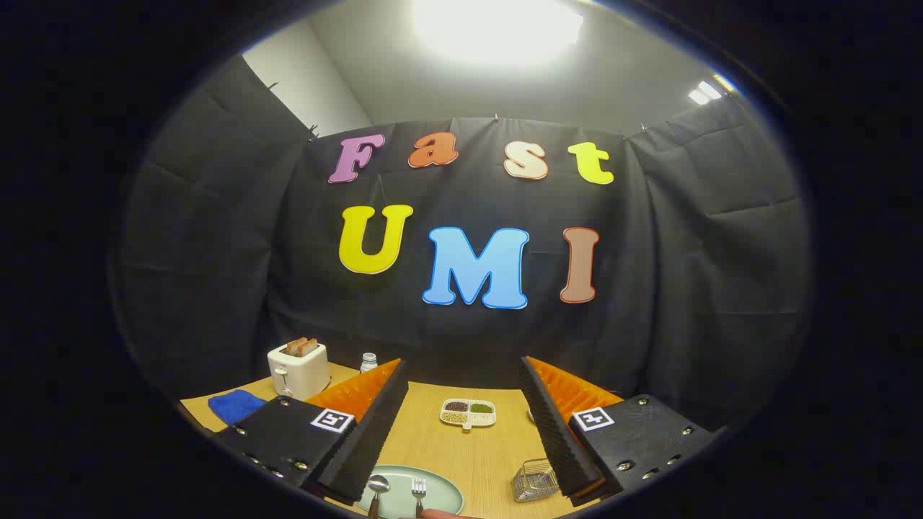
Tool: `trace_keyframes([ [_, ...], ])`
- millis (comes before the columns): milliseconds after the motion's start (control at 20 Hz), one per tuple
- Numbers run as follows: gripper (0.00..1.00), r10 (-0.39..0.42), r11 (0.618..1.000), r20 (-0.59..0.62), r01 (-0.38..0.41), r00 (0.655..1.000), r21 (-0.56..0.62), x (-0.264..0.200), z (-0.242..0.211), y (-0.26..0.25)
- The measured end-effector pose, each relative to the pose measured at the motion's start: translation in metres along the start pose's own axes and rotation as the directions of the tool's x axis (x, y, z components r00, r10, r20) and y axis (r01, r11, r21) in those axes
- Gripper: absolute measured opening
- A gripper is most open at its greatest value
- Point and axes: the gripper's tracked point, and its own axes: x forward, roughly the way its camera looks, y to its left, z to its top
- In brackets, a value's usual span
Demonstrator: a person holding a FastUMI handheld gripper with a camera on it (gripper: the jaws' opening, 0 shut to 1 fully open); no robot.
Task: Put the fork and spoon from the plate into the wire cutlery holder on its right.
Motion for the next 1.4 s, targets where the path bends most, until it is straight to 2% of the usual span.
trace_keyframes([
  [350,0.95,-0.014,1.000,-0.026,0.014,1.000,-0.004,-0.001,-0.007,-0.005],
  [1050,0.95,0.059,0.998,-0.137,-0.063,0.989,-0.026,-0.003,-0.050,0.013],
  [1300,0.95,0.105,0.993,-0.269,-0.115,0.957,-0.022,-0.006,-0.086,0.027],
  [1400,0.95,0.132,0.988,-0.349,-0.150,0.928,-0.023,-0.009,-0.111,0.034],
])
